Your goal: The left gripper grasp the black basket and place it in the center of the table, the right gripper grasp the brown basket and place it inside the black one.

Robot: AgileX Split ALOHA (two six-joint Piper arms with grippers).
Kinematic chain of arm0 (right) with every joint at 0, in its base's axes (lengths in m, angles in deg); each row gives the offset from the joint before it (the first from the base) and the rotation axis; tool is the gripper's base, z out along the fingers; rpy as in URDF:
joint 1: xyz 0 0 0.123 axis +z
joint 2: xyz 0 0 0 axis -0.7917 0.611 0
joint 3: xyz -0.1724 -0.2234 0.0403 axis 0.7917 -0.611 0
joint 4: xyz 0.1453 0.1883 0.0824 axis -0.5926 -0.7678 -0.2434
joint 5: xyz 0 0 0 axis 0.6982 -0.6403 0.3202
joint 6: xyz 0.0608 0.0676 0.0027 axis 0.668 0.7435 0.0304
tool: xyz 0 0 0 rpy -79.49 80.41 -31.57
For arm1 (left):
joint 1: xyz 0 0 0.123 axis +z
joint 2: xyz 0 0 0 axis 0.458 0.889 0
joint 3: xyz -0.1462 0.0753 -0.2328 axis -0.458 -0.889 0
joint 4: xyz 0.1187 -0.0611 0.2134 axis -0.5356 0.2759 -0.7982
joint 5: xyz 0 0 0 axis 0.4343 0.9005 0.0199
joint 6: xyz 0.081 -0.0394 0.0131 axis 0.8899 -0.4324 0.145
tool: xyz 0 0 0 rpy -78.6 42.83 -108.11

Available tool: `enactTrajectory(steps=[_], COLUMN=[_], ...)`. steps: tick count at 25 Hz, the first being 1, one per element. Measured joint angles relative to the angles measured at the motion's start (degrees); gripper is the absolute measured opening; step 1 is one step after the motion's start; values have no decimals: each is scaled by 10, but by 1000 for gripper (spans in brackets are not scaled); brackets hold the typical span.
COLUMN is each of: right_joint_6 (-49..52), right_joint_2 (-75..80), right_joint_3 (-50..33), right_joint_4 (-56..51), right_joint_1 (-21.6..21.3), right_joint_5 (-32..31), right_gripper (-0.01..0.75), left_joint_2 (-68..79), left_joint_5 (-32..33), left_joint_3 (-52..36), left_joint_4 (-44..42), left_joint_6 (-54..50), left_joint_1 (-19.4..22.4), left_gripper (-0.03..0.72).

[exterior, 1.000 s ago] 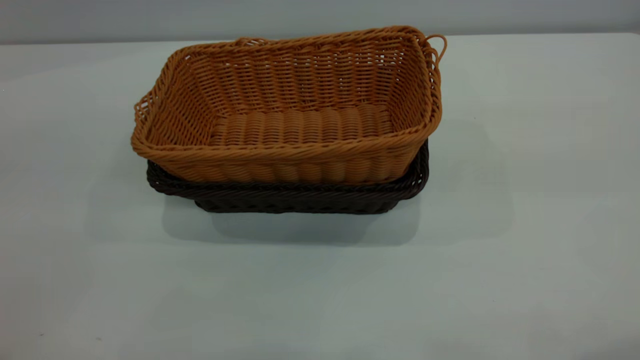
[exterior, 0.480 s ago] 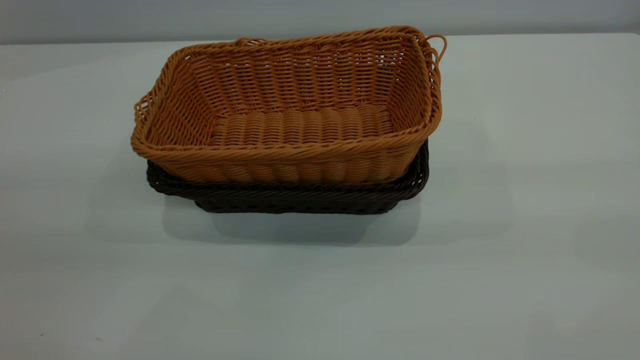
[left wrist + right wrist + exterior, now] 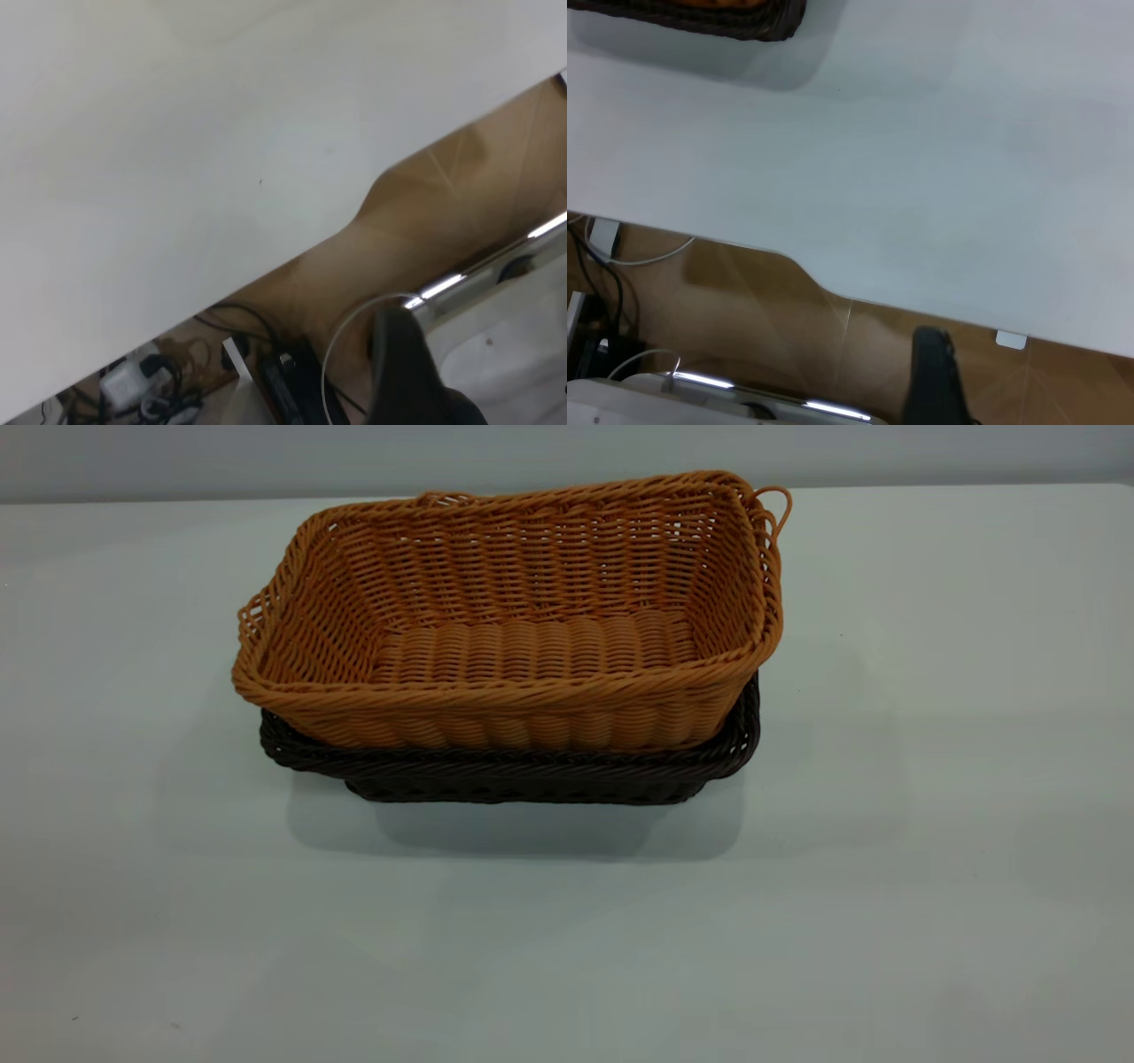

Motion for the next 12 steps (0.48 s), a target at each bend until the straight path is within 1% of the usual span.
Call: enactTrajectory(steps=[5,9,10,12], right_joint_6=[0,0,0,0], right_joint_2=[-14,-73,-98,-153], right_joint_3=[0,0,0,0], right_joint_4=[0,-2,-2,-5], right_joint_1=[-5,-52,-58,-69], right_joint_5=[0,1,0,-1], right_gripper=[468,468,468,468], left_joint_2=[-19,-34,-36,-37], left_joint_5=[2,2,2,2], left_joint_3=[0,0,0,0], left_joint_4=[0,0,1,1], left_joint_6=[0,0,0,0], left_joint_1=[0,2,6,34], left_gripper=[390,390,390,390])
